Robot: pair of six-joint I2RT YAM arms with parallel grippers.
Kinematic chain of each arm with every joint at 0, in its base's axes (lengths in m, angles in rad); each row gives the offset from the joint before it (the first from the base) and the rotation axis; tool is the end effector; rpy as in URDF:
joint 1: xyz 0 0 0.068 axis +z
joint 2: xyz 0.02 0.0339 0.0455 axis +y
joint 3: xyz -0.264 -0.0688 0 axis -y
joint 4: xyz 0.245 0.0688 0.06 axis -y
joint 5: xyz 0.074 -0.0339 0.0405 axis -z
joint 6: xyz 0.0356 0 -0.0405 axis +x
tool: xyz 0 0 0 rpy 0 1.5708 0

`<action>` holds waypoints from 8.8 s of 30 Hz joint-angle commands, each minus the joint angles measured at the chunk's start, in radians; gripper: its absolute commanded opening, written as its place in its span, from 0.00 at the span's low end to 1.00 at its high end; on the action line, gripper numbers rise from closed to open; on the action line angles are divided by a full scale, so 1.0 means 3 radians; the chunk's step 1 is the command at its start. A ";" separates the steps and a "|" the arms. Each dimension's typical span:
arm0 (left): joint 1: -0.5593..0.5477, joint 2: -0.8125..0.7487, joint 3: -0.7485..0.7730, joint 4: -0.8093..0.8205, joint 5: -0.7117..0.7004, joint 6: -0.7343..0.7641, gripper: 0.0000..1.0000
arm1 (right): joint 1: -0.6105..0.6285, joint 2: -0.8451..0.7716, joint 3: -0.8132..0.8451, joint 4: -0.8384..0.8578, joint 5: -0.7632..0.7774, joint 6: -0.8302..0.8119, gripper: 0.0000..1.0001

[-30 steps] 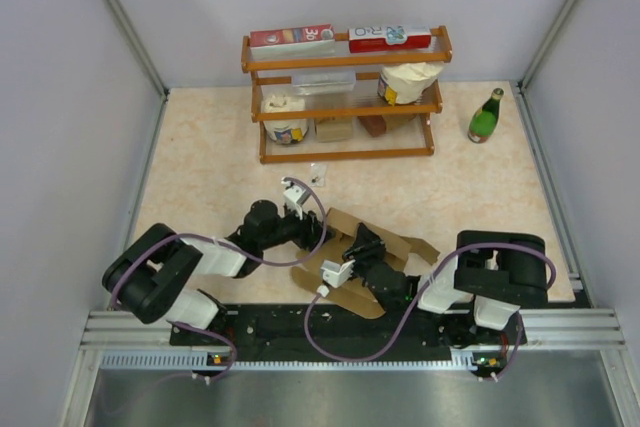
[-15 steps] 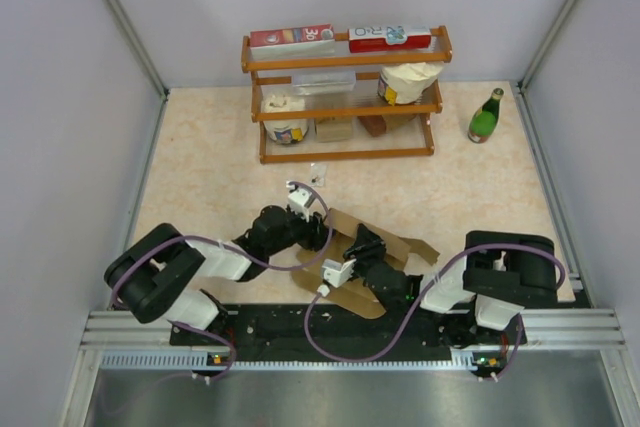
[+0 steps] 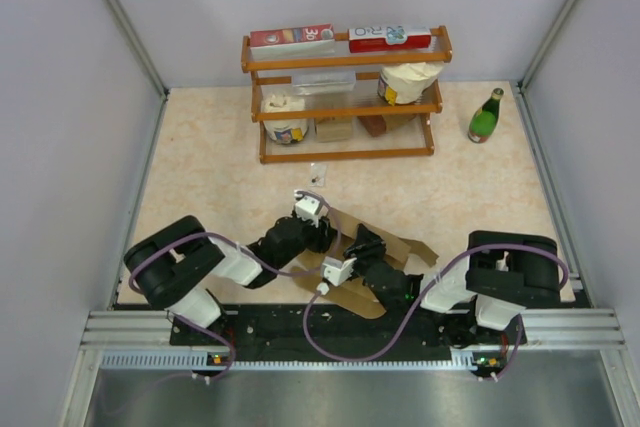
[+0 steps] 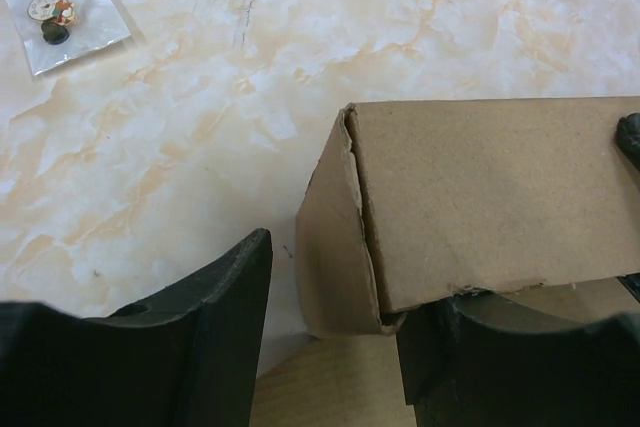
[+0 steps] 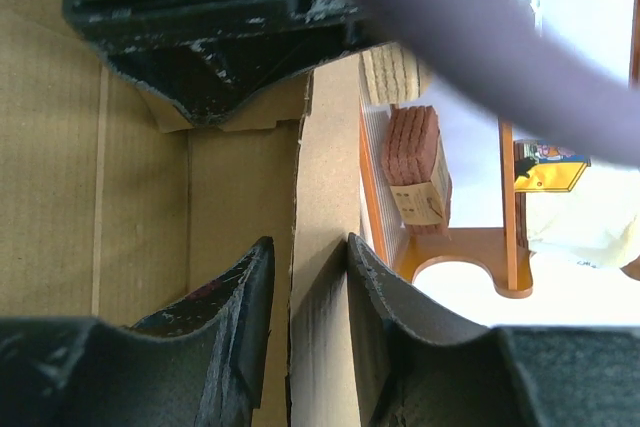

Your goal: Fold the paper box

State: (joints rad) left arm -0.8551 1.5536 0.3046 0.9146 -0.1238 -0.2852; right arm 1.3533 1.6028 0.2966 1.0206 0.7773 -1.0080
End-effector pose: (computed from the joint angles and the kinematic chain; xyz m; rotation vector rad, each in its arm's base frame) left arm 0.1694 -0.1881 0.1281 0.4669 1.9004 -0.6485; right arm 0.0774 0.2346 0.1286 -1.3890 1.1408 -0.4722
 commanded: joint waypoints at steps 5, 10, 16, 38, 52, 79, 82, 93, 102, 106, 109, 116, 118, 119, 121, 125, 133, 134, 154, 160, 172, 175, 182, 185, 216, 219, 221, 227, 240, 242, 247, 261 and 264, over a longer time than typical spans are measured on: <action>-0.0243 0.0211 0.0109 0.0372 -0.0722 0.0143 0.48 | 0.0060 -0.0066 0.0029 -0.0370 -0.0167 0.0313 0.34; -0.0325 0.0247 0.0140 0.0367 -0.0886 0.0183 0.42 | 0.0060 -0.0071 0.0019 -0.0390 -0.0167 0.0343 0.34; -0.0381 0.0267 0.0201 0.0291 -0.0993 0.0214 0.34 | 0.0055 -0.0071 0.0013 -0.0421 -0.0172 0.0389 0.34; -0.0514 0.0324 0.0355 0.0122 -0.1183 0.0250 0.13 | 0.0055 -0.0132 0.0034 -0.0574 -0.0198 0.0527 0.38; -0.0565 -0.0197 0.0253 -0.0251 -0.1265 0.0112 0.79 | 0.0060 -0.0168 0.0070 -0.0605 -0.0198 0.0635 0.45; -0.0831 -0.2401 -0.0151 -0.2056 -0.0738 -0.0511 0.80 | 0.0055 -0.0418 0.0116 -0.0896 -0.0341 0.0880 0.60; -0.0841 -0.2881 -0.0192 -0.2230 -0.0712 -0.0660 0.80 | 0.0050 -0.0444 0.0121 -0.0978 -0.0433 0.0921 0.60; -0.0842 -0.3512 -0.0064 -0.2711 -0.0937 -0.0676 0.80 | 0.0055 -0.0510 0.0131 -0.1116 -0.0525 0.0993 0.59; -0.0836 -0.3445 -0.0003 -0.2706 -0.1034 -0.0696 0.80 | 0.0055 -0.0842 0.0243 -0.1320 -0.0607 0.1039 0.67; -0.0836 -0.3466 0.0038 -0.2691 -0.1101 -0.0660 0.80 | 0.0050 -0.1103 0.0437 -0.1846 -0.0734 0.1227 0.70; -0.0836 -0.3511 0.0079 -0.2701 -0.1111 -0.0635 0.80 | 0.0050 -0.1267 0.0545 -0.2174 -0.0837 0.1411 0.75; -0.0836 -0.3573 0.0150 -0.2716 -0.1137 -0.0548 0.82 | 0.0050 -0.1737 0.0683 -0.2655 -0.1021 0.1687 0.76; -0.0841 -0.3553 0.0227 -0.2716 -0.1137 -0.0471 0.83 | 0.0040 -0.1951 0.0734 -0.2778 -0.1113 0.1841 0.76; -0.0842 -0.3527 0.0283 -0.2726 -0.1137 -0.0415 0.84 | 0.0030 -0.2049 0.0770 -0.2864 -0.1194 0.1958 0.76; -0.0836 -0.3435 0.0431 -0.2762 -0.1167 -0.0308 0.85 | -0.0011 -0.2294 0.0821 -0.3008 -0.1282 0.2183 0.76; -0.0775 -0.3078 0.0824 -0.2844 -0.1224 -0.0129 0.86 | -0.0098 -0.2703 0.0878 -0.3243 -0.1175 0.2821 0.75; -0.0096 -0.2010 0.1658 -0.2849 -0.0010 -0.0092 0.83 | -0.0558 -0.2899 0.1613 -0.5010 -0.0402 0.4488 0.69; 0.0026 -0.1856 0.1750 -0.2819 0.0206 -0.0128 0.81 | -0.0644 -0.2858 0.1751 -0.5246 -0.0443 0.4642 0.70; 0.0273 0.0747 0.3500 -0.3417 0.2268 0.0408 0.50 | -0.2051 -0.2939 0.1635 -0.6710 -0.2171 0.5707 0.65; 0.0278 0.0932 0.3515 -0.3442 0.2407 0.0449 0.47 | -0.2113 -0.2970 0.1430 -0.6644 -0.2172 0.5707 0.58; 0.0278 0.1111 0.3459 -0.3493 0.2570 0.0531 0.45 | -0.2169 -0.2755 0.1267 -0.6419 -0.2080 0.5866 0.52; 0.0278 0.1126 0.3449 -0.3509 0.2591 0.0572 0.45 | -0.2164 -0.2704 0.1246 -0.6383 -0.2044 0.5881 0.50; 0.0278 0.1172 0.3413 -0.3524 0.2621 0.0587 0.43 | -0.2169 -0.2525 0.1205 -0.6312 -0.1982 0.5881 0.46; 0.0278 0.1187 0.3372 -0.3504 0.2632 0.0577 0.43 | -0.2164 -0.2520 0.1174 -0.6266 -0.1977 0.5876 0.43; 0.0508 0.1131 0.3055 -0.3632 0.2453 0.0516 0.38 | -0.2169 -0.2239 0.1133 -0.5489 -0.2003 0.5344 0.02; 0.0513 0.1045 0.2963 -0.3626 0.2427 0.0485 0.38 | -0.2169 -0.2101 0.1205 -0.5397 -0.1988 0.5120 0.02; 0.0508 0.0978 0.2881 -0.3596 0.2392 0.0455 0.38 | -0.2169 -0.2014 0.1256 -0.5335 -0.1921 0.4941 0.02; 0.0513 0.0763 0.2717 -0.3698 0.2055 0.0434 0.39 | -0.2169 -0.1861 0.1338 -0.5024 -0.1732 0.4501 0.01; 0.0585 0.0375 0.2748 -0.4046 0.1124 0.0352 0.41 | -0.2169 -0.1753 0.1246 -0.4006 -0.1665 0.4127 0.01; 0.0595 0.0308 0.2748 -0.4076 0.1022 0.0337 0.41 | -0.2169 -0.1748 0.1205 -0.3822 -0.1665 0.4081 0.01; 0.0600 0.0119 0.2687 -0.4122 0.0786 0.0317 0.43 | -0.2169 -0.1631 0.1159 -0.3428 -0.1716 0.3867 0.01; 0.0600 -0.0147 0.2365 -0.4082 0.0607 0.0173 0.44 | -0.2169 -0.1390 0.1098 -0.3397 -0.1885 0.3667 0.17; 0.0600 -0.0208 0.2359 -0.4102 0.0582 0.0153 0.44 | -0.2169 -0.1451 0.1052 -0.3397 -0.1901 0.3733 0.34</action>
State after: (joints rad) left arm -0.6769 1.5600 1.0164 -0.3252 0.0738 -0.2192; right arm 0.7105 1.2045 0.6262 -0.0299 0.2237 0.1059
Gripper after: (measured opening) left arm 0.438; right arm 0.266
